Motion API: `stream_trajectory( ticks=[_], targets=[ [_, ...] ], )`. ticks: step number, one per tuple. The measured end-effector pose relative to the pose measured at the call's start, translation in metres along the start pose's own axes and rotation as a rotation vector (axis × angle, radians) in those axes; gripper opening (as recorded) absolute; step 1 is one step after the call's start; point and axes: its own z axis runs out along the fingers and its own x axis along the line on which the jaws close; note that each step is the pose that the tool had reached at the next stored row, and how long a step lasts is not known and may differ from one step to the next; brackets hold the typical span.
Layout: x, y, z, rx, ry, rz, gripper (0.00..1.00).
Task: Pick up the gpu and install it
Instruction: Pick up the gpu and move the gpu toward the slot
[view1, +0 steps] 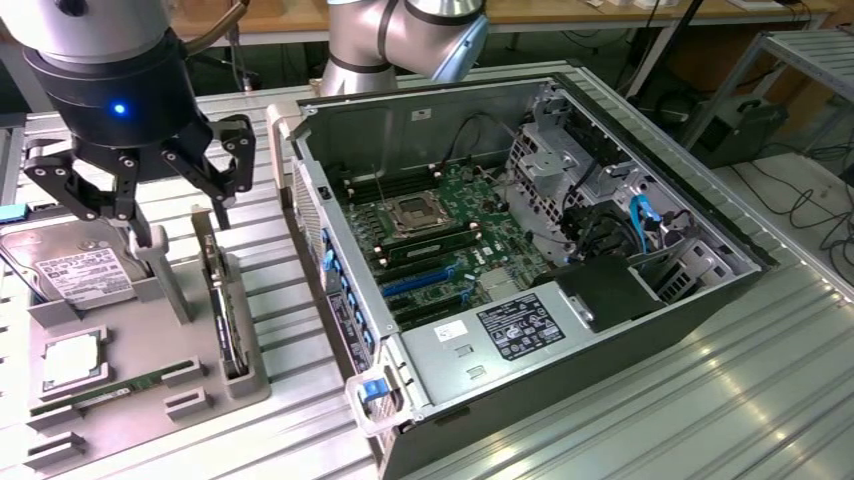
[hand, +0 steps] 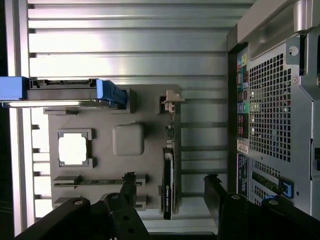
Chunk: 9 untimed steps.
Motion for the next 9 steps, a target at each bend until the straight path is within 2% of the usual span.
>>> stream_trajectory(
  ticks=[9],
  targets=[
    [0.0001,-0.0014,0.0039,-0.0001,0.0000,-0.001,0.66]
  ],
)
